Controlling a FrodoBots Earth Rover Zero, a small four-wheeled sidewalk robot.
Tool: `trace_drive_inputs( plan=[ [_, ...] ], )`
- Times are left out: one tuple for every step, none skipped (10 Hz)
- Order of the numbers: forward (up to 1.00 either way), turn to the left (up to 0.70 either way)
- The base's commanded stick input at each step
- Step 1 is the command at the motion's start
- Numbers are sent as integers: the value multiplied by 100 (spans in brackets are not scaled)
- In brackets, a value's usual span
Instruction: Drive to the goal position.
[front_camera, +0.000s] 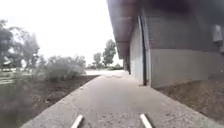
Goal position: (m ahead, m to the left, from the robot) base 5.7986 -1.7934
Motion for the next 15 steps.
trace_drive_inputs(
  plan=[
    [100, 0],
    [100, 0],
    [100, 0],
    [100, 0],
    [100, 0],
    [100, 0],
    [100, 0],
    [100, 0],
    [100, 0],
    [100, 0],
    [100, 0],
    [100, 0],
    [100, 0],
    [100, 0],
    [100, 0]
  ],
)
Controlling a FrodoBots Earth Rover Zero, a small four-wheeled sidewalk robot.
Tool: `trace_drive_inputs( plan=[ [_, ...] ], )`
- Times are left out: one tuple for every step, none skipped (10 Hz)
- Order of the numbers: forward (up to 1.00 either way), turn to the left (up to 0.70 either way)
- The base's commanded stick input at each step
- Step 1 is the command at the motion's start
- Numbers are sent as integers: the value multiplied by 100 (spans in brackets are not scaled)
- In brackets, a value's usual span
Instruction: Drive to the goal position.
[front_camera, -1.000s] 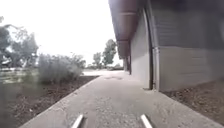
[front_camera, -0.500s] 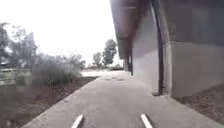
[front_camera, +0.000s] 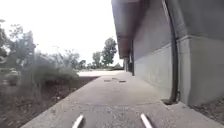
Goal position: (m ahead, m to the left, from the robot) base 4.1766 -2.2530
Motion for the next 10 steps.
trace_drive_inputs(
  plan=[
    [100, 0],
    [100, 0],
    [100, 0],
    [100, 0],
    [100, 0],
    [100, -14],
    [100, -38],
    [100, -39],
    [100, -39],
    [100, -36]
  ],
)
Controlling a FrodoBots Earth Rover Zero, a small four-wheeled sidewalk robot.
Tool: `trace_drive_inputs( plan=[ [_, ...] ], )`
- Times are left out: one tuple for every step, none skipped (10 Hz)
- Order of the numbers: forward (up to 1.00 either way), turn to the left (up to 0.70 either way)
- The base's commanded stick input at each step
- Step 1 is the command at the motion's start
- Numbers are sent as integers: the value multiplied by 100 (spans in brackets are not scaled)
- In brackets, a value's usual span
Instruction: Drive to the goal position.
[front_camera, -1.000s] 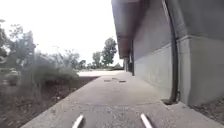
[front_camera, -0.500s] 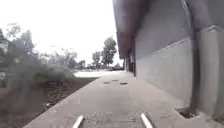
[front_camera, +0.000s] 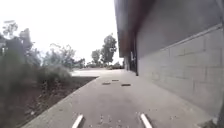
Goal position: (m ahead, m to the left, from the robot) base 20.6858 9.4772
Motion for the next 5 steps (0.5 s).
trace_drive_inputs(
  plan=[
    [100, -33],
    [100, -28],
    [100, -10],
    [100, 0],
    [100, -14]
  ],
)
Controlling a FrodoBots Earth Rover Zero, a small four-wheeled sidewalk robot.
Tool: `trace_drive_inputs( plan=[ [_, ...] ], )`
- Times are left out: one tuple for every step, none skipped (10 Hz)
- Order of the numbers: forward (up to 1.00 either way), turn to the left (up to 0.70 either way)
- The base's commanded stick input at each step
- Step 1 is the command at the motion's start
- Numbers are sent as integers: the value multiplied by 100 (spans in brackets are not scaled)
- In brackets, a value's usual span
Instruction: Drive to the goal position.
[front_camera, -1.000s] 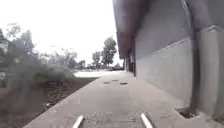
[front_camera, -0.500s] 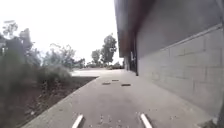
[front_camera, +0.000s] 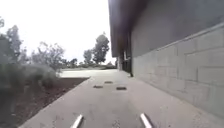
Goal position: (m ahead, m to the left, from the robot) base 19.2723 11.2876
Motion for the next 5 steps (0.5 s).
trace_drive_inputs(
  plan=[
    [100, -30],
    [100, -32],
    [100, -1],
    [100, 0],
    [100, 0]
  ],
)
